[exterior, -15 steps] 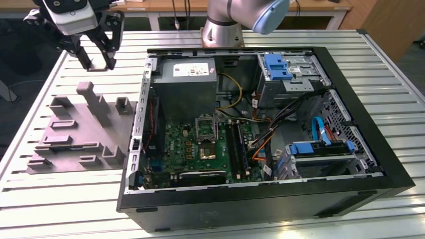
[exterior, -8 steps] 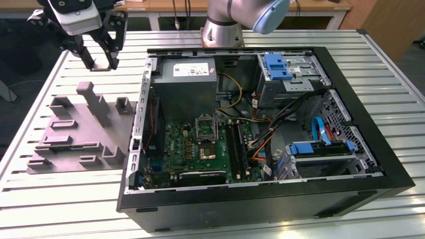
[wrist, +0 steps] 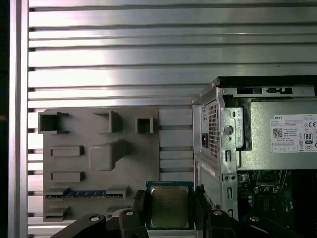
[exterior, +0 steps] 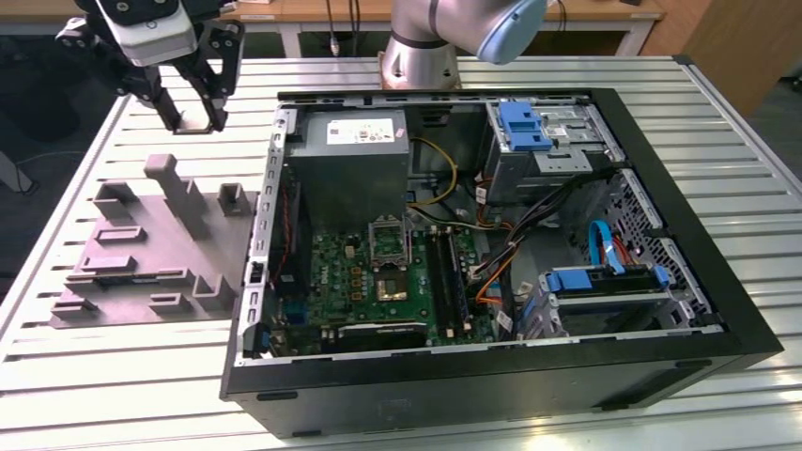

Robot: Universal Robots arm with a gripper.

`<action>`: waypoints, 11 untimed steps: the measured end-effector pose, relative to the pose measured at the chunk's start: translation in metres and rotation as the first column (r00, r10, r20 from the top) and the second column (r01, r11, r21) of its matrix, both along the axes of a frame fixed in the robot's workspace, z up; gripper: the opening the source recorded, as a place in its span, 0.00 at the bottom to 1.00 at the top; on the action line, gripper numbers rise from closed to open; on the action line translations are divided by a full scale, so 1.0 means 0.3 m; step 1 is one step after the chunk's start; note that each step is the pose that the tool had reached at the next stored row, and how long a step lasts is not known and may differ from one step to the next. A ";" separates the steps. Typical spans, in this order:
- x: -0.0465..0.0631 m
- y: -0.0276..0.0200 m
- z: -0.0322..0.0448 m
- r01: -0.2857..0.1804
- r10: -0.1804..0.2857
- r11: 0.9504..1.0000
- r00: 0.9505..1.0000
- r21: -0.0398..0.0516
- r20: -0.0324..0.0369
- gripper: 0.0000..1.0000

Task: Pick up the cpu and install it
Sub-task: 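Pick up the cpu and move it towards the insertion slot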

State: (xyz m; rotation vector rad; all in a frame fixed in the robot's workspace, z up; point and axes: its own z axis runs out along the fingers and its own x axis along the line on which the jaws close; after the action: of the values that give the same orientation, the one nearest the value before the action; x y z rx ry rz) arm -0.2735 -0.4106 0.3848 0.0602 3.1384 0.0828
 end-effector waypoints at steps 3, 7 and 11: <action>0.003 0.000 0.000 0.000 0.000 1.000 1.000 0.000 0.000 0.47; 0.007 0.000 0.000 0.000 0.000 1.000 1.000 0.000 0.000 0.47; 0.012 0.000 0.000 0.000 0.000 1.000 1.000 0.000 0.000 0.47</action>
State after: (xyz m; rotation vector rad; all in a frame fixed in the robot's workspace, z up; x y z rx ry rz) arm -0.2700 -0.4106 0.3847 0.0601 3.1383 0.0828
